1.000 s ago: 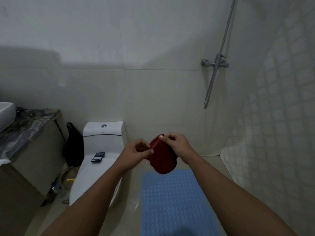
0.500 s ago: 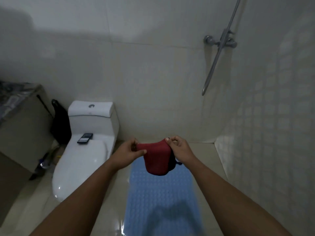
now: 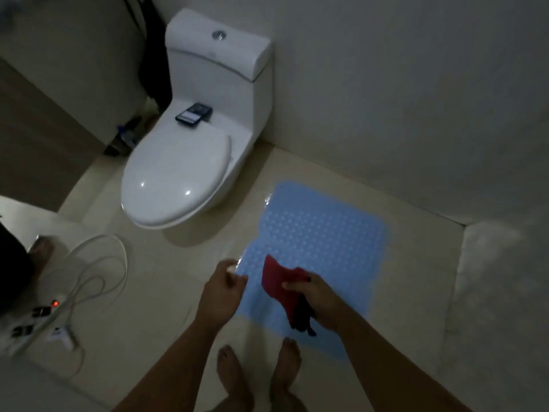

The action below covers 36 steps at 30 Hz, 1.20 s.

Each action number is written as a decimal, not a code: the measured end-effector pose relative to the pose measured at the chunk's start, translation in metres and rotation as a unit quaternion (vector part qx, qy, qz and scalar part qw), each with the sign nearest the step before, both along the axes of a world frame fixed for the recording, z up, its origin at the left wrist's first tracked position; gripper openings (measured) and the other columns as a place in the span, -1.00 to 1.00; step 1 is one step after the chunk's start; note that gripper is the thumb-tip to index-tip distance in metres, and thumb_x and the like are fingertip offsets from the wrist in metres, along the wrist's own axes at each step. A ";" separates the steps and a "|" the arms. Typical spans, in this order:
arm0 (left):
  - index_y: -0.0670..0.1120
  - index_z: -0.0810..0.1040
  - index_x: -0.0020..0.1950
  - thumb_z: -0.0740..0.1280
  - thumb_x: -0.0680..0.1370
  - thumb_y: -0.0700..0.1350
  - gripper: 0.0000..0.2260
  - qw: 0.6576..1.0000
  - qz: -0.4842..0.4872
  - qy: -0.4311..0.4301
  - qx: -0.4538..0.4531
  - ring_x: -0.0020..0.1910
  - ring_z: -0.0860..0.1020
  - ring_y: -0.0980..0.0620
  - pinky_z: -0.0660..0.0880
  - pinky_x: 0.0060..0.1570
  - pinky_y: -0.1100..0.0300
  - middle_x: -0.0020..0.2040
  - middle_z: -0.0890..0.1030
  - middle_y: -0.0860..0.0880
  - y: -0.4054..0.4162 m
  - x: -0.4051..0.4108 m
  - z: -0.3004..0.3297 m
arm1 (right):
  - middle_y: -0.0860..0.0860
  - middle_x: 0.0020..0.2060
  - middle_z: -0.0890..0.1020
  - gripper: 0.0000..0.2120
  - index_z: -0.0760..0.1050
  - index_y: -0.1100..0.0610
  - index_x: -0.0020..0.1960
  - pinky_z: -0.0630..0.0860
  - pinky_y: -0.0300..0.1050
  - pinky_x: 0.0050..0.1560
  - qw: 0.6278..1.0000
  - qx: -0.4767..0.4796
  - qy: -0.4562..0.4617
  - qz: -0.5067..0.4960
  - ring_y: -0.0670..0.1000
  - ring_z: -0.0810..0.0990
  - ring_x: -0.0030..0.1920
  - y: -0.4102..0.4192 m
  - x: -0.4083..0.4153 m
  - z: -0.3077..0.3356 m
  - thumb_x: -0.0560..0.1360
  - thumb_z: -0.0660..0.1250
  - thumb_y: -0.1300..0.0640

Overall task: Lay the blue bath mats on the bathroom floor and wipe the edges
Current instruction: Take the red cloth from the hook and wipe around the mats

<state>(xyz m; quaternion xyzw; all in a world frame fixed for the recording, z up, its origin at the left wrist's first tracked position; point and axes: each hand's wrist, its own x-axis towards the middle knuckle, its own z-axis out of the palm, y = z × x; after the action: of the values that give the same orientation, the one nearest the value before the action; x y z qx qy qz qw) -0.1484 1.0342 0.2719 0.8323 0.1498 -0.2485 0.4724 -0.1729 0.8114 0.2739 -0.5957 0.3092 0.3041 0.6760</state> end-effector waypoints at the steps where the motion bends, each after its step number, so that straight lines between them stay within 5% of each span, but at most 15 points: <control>1: 0.12 0.52 0.21 0.45 0.53 -0.03 -0.72 0.999 0.001 0.023 0.025 -0.20 0.65 0.08 0.53 -0.08 0.11 -0.24 0.66 0.02 0.009 -0.012 -0.035 | 0.25 -0.05 0.70 -0.76 0.59 0.36 0.15 0.63 0.01 0.01 1.000 0.000 0.026 0.004 0.18 0.69 -0.07 0.007 -0.004 -0.036 0.50 0.41 0.36; 6: 0.11 0.51 0.30 0.44 0.46 0.06 -0.59 0.982 -0.007 0.154 0.108 -0.14 0.64 0.14 0.55 0.01 0.14 -0.11 0.66 0.10 0.049 -0.076 -0.244 | 0.12 -0.02 0.75 -0.89 0.69 0.13 0.03 0.61 0.08 0.20 0.994 -0.059 0.087 0.033 0.14 0.71 0.09 0.054 -0.023 -0.246 0.56 0.42 0.15; 9: 0.18 0.41 0.39 0.35 0.48 0.15 -0.52 0.970 -0.055 0.166 0.166 0.24 0.55 0.04 0.51 0.19 0.12 0.23 0.58 0.11 0.063 -0.092 -0.358 | 0.03 0.01 0.75 -0.91 0.69 0.02 0.00 0.59 0.04 0.25 0.993 -0.072 0.087 0.042 0.01 0.71 0.09 0.080 -0.012 -0.362 0.57 0.41 0.08; 12: 0.18 0.30 0.47 0.32 0.57 0.11 -0.52 0.961 -0.074 0.155 0.217 0.40 0.39 0.01 0.45 0.25 0.09 0.40 0.44 0.10 0.072 -0.090 -0.464 | 0.04 0.06 0.73 -0.87 0.69 0.08 0.07 0.55 0.11 0.32 0.994 -0.100 0.043 0.030 0.06 0.67 0.16 0.088 0.034 -0.477 0.59 0.39 0.10; 16: 0.14 0.35 0.48 0.34 0.55 0.07 -0.50 0.969 -0.067 0.061 0.228 0.37 0.41 -0.03 0.48 0.22 0.05 0.42 0.41 0.09 0.075 -0.077 -0.580 | 0.01 -0.03 0.68 -0.84 0.61 0.13 0.17 0.54 -0.32 -0.05 0.965 -0.217 -0.117 0.092 -0.15 0.65 -0.10 0.088 0.159 -0.557 0.63 0.31 0.19; 18: 0.08 0.46 0.39 0.38 0.46 0.07 -0.51 0.965 -0.112 0.003 0.237 0.21 0.51 -0.10 0.57 0.06 -0.01 0.30 0.50 0.03 0.077 -0.073 -0.628 | 0.04 0.02 0.68 -0.77 0.59 0.12 0.27 0.47 -0.34 -0.03 0.921 -0.297 -0.207 0.144 -0.12 0.65 -0.04 0.089 0.220 -0.579 0.65 0.30 0.14; 22: 0.04 0.54 0.27 0.36 0.30 0.10 -0.46 0.957 -0.139 -0.085 0.242 0.01 0.56 -0.14 0.61 -0.20 -0.04 0.15 0.54 -0.02 0.083 -0.081 -0.685 | 0.18 0.25 0.57 -0.66 0.48 -0.01 0.42 0.43 -0.05 0.28 0.803 -0.402 -0.280 0.339 0.16 0.54 0.27 0.101 0.263 -0.653 0.68 0.19 -0.01; 24: 0.06 0.53 0.28 0.31 0.32 0.10 -0.48 0.953 -0.119 -0.126 0.248 0.03 0.56 -0.14 0.61 -0.20 -0.04 0.17 0.55 -0.03 0.088 -0.083 -0.700 | 0.24 0.50 0.34 -0.58 0.36 -0.04 0.51 0.09 0.15 0.55 0.737 -0.484 -0.250 0.400 0.29 0.24 0.54 0.124 0.243 -0.695 0.69 0.08 -0.10; 26: 0.06 0.58 0.25 0.29 0.34 0.10 -0.52 0.944 -0.122 -0.157 0.264 0.06 0.59 -0.14 0.60 -0.18 -0.04 0.20 0.58 -0.04 0.093 -0.092 -0.705 | 0.23 0.58 0.20 -0.52 0.29 -0.02 0.55 -0.11 0.28 0.56 0.678 -0.524 -0.283 0.431 0.30 0.06 0.60 0.158 0.204 -0.719 0.66 0.08 -0.09; 30: 0.05 0.63 0.18 0.27 0.33 0.10 -0.55 0.939 -0.099 -0.140 0.298 0.11 0.52 -0.12 0.51 -0.07 -0.05 0.23 0.60 -0.06 0.107 -0.110 -0.705 | 0.21 0.53 0.33 -0.43 0.40 0.07 0.50 0.21 0.42 0.47 0.615 -0.406 -0.403 0.543 0.29 0.23 0.56 0.217 0.108 -0.729 0.56 0.09 -0.11; 33: 0.02 0.61 0.20 0.26 0.33 0.08 -0.54 0.937 -0.100 -0.120 0.313 0.07 0.50 -0.14 0.49 -0.11 -0.03 0.23 0.58 -0.06 0.107 -0.121 -0.698 | 0.17 0.58 0.25 -0.41 0.35 0.02 0.51 0.20 0.35 0.49 0.488 -0.326 -0.445 0.677 0.25 0.19 0.58 0.222 0.054 -0.729 0.51 0.13 -0.13; 36: -0.02 0.63 0.24 0.25 0.34 0.05 -0.50 0.942 -0.103 -0.093 0.306 0.05 0.53 -0.16 0.49 -0.11 -0.01 0.24 0.57 -0.08 0.105 -0.119 -0.691 | 0.13 0.59 0.23 -0.41 0.36 -0.07 0.50 0.30 0.28 0.42 0.425 -0.302 -0.475 0.709 0.21 0.21 0.58 0.198 0.068 -0.724 0.48 0.22 -0.14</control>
<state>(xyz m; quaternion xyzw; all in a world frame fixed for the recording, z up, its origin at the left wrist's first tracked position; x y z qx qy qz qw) -0.2673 1.1387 -0.4186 0.9669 0.0872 -0.1599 0.1785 -0.1051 1.0094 -0.4498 -0.8209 -0.5203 0.2322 0.0390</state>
